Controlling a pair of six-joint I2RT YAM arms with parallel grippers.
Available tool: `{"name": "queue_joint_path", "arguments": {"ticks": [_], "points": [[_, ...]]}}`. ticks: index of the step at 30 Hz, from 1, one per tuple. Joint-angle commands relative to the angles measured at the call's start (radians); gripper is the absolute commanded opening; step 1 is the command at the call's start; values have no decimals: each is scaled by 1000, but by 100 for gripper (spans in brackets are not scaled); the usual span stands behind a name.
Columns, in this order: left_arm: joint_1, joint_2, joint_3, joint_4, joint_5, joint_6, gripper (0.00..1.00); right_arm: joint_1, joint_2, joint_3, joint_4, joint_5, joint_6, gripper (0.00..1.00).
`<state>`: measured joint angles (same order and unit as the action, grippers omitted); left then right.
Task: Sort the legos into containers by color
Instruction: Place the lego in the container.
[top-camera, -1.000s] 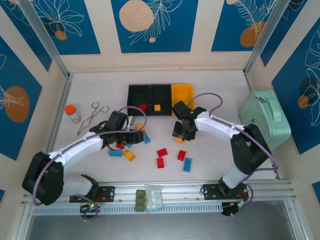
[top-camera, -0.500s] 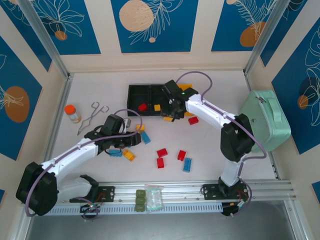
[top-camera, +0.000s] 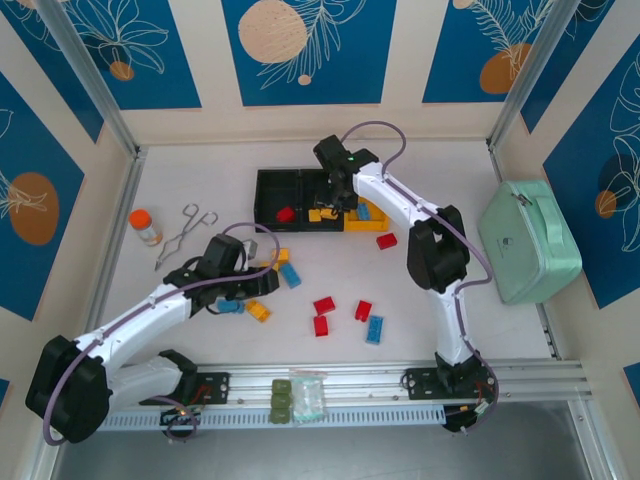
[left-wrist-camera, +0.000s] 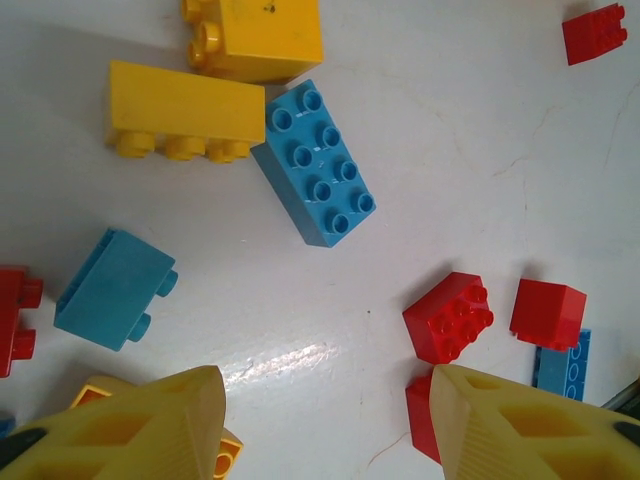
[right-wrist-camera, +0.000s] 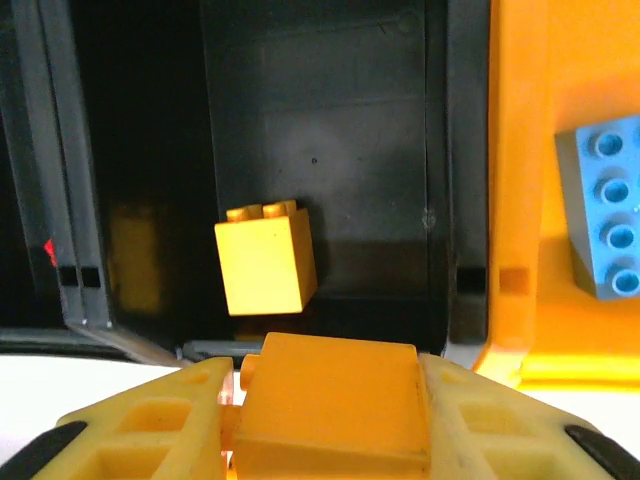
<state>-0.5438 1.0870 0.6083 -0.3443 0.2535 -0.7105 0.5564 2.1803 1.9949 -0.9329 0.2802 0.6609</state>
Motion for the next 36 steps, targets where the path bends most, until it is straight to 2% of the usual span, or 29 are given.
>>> {"name": "queue_joint_path", "arguments": {"ticks": [1,10,15,26,30,36], "points": [[-7,-17,-11,-14,-13,-13,56,2,57,81,-78,41,-17,39],[-8,-27,-23,-14,-16,-14,56,8,160,216,-146,107,-35,42],[-8,-39,-31,-15,-20,-17,56,18,191,262,-164,129,-40,48],[-8,-53,-27,-27,-31,-15,57,36,199,326,-189,128,-41,53],[-8,-68,-26,-41,-57,-23,57,52,130,270,-157,116,-47,53],[-7,-81,-4,-92,-112,-27,57,77,-75,25,-17,77,-48,53]]}}
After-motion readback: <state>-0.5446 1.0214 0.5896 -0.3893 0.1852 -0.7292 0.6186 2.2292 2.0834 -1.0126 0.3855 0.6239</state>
